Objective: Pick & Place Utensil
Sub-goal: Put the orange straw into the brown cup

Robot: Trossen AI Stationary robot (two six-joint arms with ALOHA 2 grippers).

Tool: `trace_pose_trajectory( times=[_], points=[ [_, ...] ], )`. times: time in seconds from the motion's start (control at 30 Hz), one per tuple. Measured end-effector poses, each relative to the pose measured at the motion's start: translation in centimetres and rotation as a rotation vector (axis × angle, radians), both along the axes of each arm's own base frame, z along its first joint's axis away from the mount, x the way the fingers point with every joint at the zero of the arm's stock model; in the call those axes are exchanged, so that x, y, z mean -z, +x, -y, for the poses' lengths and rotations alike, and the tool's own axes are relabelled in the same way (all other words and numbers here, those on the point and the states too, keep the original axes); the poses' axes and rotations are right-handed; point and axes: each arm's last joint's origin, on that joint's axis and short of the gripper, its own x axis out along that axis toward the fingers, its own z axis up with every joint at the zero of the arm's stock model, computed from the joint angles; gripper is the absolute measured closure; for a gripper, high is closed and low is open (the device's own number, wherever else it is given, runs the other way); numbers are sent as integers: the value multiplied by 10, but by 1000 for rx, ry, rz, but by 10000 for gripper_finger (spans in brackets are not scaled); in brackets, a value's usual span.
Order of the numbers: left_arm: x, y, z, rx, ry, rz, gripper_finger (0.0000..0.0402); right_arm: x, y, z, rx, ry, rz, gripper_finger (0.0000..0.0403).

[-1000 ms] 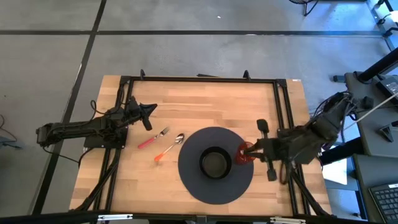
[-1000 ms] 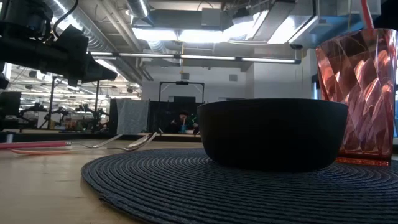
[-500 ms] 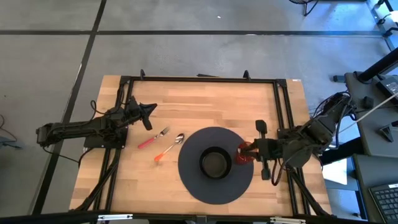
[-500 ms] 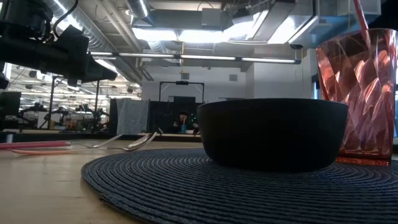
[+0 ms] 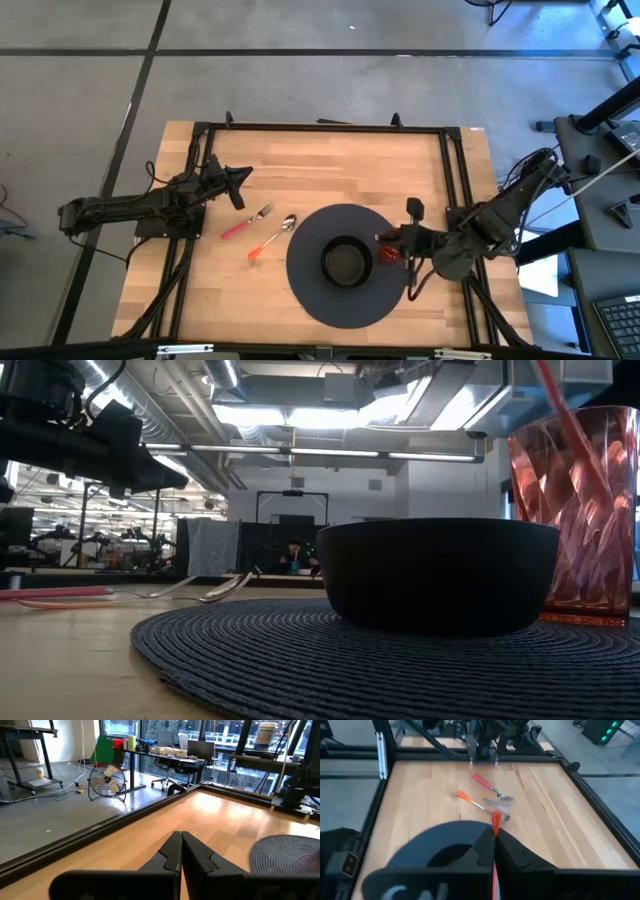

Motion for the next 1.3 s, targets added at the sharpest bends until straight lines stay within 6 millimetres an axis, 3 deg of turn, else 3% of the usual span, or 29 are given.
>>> trace_pose_trajectory(
  times=[0.77, 1.03, 1.3],
  points=[
    [3, 0, 0, 1, -27, -16, 397, 65, -1, 1, 51, 27, -115, 398],
    [3, 0, 0, 0, -33, -12, 397, 66, 1, 2, 45, 22, -105, 392],
    [3, 0, 0, 0, -42, -5, 398, 53, -1, 3, 11, 50, -68, 329]
  ],
)
